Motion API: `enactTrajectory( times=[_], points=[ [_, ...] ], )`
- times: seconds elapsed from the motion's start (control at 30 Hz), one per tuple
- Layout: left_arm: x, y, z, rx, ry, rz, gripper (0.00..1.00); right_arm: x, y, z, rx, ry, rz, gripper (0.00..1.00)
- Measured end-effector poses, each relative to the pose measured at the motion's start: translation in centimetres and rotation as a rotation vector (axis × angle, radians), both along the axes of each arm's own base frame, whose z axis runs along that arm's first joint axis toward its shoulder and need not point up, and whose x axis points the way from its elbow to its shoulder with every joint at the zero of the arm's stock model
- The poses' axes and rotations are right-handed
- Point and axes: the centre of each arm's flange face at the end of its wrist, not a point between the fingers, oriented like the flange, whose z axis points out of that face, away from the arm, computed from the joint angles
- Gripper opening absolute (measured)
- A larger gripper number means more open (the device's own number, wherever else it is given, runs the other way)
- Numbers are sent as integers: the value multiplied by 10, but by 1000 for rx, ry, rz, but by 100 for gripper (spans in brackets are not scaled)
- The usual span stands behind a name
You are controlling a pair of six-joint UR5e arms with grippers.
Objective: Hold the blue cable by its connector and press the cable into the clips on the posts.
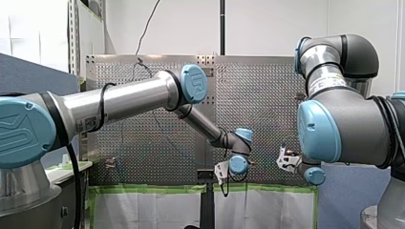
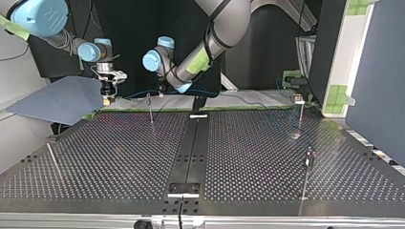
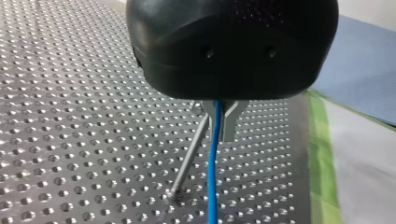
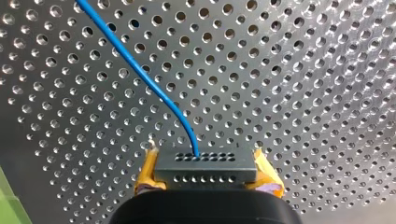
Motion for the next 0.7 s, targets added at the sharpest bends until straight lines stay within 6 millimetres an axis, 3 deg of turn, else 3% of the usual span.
enactTrajectory(
  times=[0.7],
  points=[
    [32,-3,10,-139,-128,5,0,8,-12,8,-27,-7,18,0]
  ],
)
